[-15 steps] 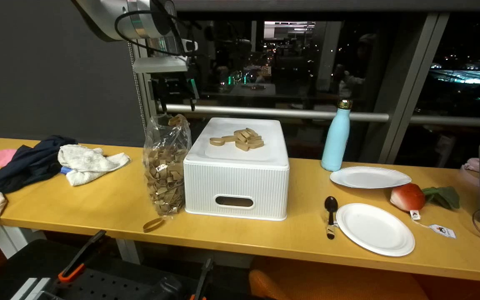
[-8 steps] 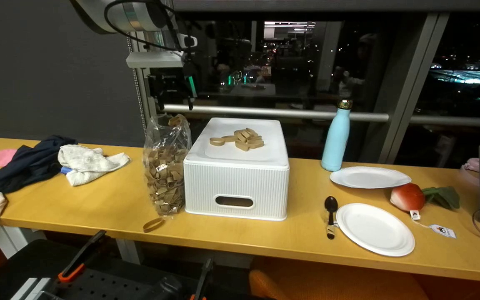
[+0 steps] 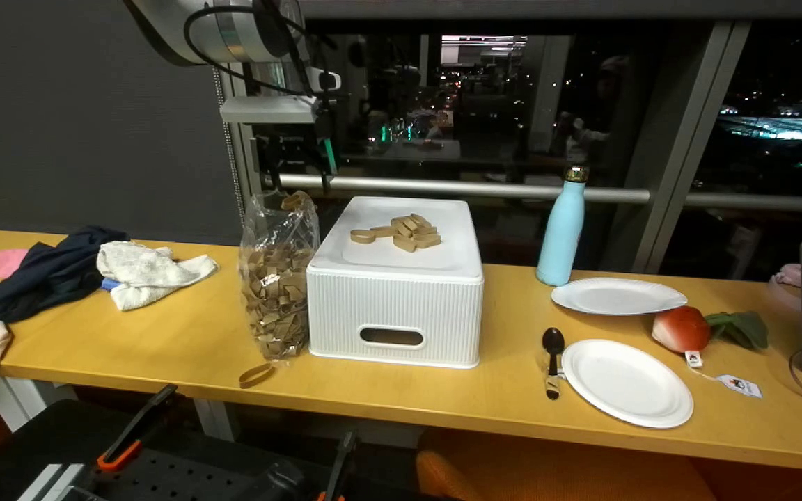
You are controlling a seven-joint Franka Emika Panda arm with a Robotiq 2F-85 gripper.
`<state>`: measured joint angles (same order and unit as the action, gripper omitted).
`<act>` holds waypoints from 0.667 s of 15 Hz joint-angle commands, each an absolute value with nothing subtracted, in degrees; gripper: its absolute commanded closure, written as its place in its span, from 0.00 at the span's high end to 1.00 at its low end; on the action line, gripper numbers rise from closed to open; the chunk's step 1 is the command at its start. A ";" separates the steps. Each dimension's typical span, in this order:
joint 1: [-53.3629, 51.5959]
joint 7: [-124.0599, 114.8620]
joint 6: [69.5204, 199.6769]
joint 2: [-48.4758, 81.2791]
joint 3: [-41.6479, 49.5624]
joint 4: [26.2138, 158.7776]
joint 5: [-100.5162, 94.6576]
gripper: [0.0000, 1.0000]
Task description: Put some rubber bands on the basket
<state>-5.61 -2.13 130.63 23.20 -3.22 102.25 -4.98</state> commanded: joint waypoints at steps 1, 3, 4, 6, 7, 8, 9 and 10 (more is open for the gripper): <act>-5.35 -2.26 132.44 22.04 -3.12 104.22 -4.21 1.00; -5.39 -2.18 132.68 22.04 -3.06 104.51 -4.45 0.74; -5.47 -2.29 132.92 21.99 -3.01 104.75 -4.62 0.74; -5.56 -2.31 133.53 21.90 -3.02 105.26 -4.74 0.63; -5.58 -2.29 134.04 21.87 -3.03 105.56 -4.77 0.55; -5.60 -2.27 134.32 21.88 -3.01 105.79 -4.83 0.48; -5.62 -2.27 134.72 21.89 -3.01 106.02 -4.87 0.40; -5.64 -2.28 134.78 21.85 -3.02 106.18 -4.88 0.33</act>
<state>-5.58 -2.13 132.93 23.20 -3.17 104.26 -5.01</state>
